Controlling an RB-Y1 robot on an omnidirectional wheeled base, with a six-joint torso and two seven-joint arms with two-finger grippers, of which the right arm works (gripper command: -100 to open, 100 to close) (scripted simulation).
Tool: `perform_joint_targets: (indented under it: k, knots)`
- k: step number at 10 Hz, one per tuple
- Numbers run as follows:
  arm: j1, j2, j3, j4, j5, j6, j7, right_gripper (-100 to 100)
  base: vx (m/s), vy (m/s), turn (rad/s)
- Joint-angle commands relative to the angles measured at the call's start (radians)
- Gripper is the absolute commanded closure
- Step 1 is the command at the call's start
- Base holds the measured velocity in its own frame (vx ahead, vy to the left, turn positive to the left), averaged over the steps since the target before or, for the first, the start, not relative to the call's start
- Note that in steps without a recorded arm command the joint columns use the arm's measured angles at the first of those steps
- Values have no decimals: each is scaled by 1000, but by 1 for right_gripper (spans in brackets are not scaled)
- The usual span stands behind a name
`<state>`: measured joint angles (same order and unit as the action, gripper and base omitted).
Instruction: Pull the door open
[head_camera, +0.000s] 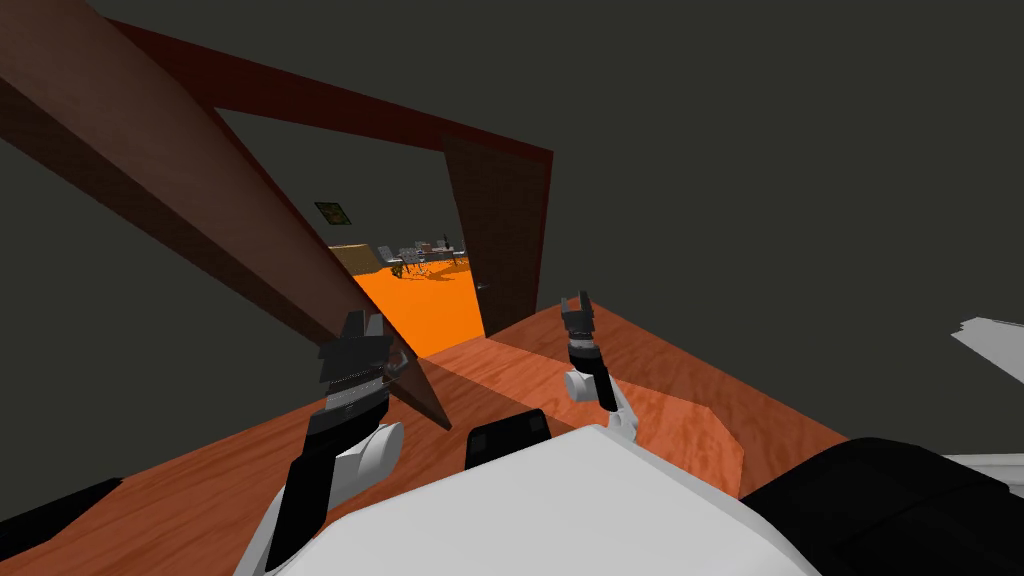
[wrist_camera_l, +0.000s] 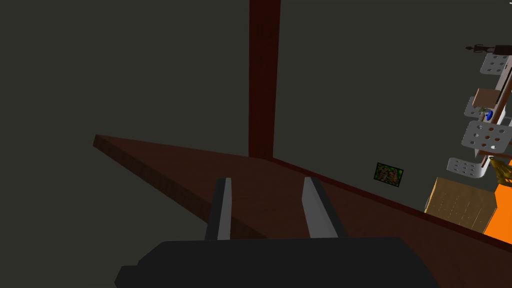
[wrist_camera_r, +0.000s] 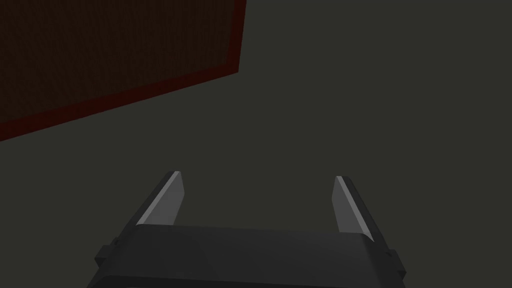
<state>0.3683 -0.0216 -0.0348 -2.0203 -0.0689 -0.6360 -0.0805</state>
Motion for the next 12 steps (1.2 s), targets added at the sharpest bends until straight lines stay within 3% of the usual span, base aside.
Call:
perform_joint_targets:
  k: [1, 12]
  knots:
    - [-14, -6, -2, 34, -3, -5, 7, -100, 87, 15, 49]
    - [-120, -47, -24, 301, -31, -39, 53, -100, 94, 6, 57]
